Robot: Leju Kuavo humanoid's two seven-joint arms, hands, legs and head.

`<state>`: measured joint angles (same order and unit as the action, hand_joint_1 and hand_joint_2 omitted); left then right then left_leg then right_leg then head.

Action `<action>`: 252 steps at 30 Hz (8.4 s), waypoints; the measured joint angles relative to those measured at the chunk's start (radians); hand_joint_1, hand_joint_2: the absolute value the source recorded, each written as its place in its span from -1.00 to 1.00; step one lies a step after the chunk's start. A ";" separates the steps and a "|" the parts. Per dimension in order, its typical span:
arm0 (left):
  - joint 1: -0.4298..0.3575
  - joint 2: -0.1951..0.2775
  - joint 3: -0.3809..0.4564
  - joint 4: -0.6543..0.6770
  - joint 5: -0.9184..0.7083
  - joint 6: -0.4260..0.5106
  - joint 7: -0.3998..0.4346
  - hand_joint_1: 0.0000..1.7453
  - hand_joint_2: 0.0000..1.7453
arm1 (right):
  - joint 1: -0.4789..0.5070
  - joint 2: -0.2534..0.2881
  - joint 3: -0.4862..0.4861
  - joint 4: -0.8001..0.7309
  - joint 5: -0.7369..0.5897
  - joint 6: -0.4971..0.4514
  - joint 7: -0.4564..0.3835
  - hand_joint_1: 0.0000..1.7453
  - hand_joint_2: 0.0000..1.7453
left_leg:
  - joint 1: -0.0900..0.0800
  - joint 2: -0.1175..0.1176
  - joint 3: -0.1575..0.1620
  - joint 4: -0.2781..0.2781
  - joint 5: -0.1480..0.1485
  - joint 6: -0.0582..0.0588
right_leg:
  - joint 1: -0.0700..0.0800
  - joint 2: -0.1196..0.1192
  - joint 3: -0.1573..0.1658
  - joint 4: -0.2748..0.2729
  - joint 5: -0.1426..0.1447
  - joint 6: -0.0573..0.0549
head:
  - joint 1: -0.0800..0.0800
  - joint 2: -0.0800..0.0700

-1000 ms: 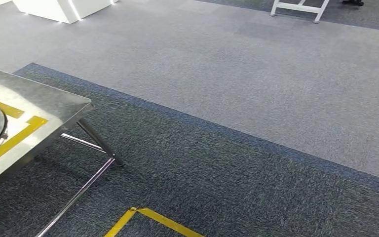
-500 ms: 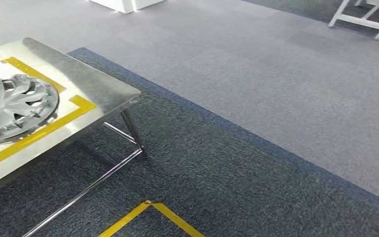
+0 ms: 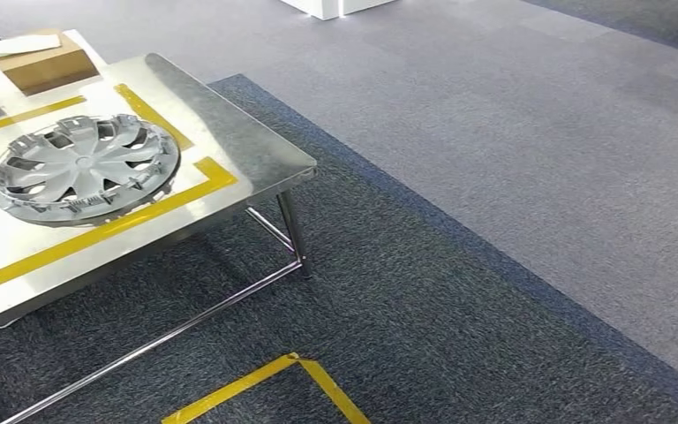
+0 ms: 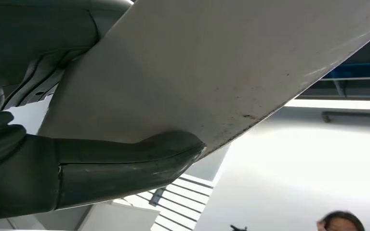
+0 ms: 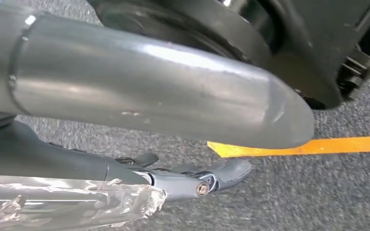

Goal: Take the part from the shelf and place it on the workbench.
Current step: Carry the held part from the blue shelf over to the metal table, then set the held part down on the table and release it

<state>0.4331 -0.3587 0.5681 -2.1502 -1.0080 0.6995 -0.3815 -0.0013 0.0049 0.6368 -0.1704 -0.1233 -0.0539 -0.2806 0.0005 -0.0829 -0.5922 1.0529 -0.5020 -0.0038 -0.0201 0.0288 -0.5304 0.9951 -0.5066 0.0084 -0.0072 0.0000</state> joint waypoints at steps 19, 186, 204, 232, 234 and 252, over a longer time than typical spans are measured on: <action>-0.001 -0.001 -0.005 0.002 0.000 0.000 0.006 1.00 1.00 | 0.001 0.001 0.000 0.000 0.000 -0.004 0.000 -1.00 -1.00 | 0.004 0.063 0.032 -0.053 0.026 0.042 | 0.008 -0.034 -0.096 0.268 -0.166 0.042 | 0.006 0.000; -0.295 0.577 -0.050 0.653 -0.060 -0.496 0.297 1.00 1.00 | -0.019 0.006 0.027 -0.001 -0.028 0.029 0.006 -1.00 -1.00 | 0.004 0.079 0.026 -0.040 0.015 0.001 | 0.025 -0.024 -0.041 0.011 0.018 -0.008 | 0.003 0.000; -0.577 0.660 -0.457 0.898 -0.161 -0.542 0.399 1.00 1.00 | -0.040 0.000 0.045 -0.004 -0.028 0.037 0.026 -1.00 -1.00 | 0.005 0.078 0.026 -0.040 0.017 0.001 | 0.027 -0.026 -0.041 0.012 0.019 -0.006 | 0.004 0.000; -0.735 0.619 -0.739 1.026 -0.172 -0.574 0.348 1.00 1.00 | -0.052 -0.002 0.049 -0.005 -0.028 0.046 0.042 -1.00 -1.00 | 0.005 0.078 0.026 -0.040 0.018 0.002 | 0.026 -0.026 -0.041 0.012 0.019 -0.006 | 0.003 0.000; -0.737 0.619 -0.745 1.028 -0.173 -0.574 0.348 1.00 1.00 | -0.052 -0.003 0.049 -0.005 -0.028 0.046 0.042 -1.00 -1.00 | 0.005 0.078 0.026 -0.040 0.018 0.002 | 0.027 -0.026 -0.041 0.012 0.019 -0.006 | 0.003 0.000; -0.735 0.607 -0.761 1.031 -0.135 -0.612 0.351 -1.00 0.50 | -0.051 -0.004 0.049 -0.005 -0.028 0.046 0.042 -1.00 -1.00 | 0.005 0.079 0.026 -0.040 0.018 0.002 | 0.026 -0.025 -0.041 0.012 0.020 -0.005 | 0.003 0.000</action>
<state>-0.3016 0.2483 -0.1928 -1.1192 -1.1425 0.0879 -0.0306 -0.0522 0.0013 0.6859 -0.1751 -0.1514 -0.0080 -0.2387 0.0057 -0.0044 -0.5665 1.0124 -0.4842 -0.0018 0.0064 0.0039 -0.5711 1.0068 -0.4870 0.0031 -0.0037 0.0000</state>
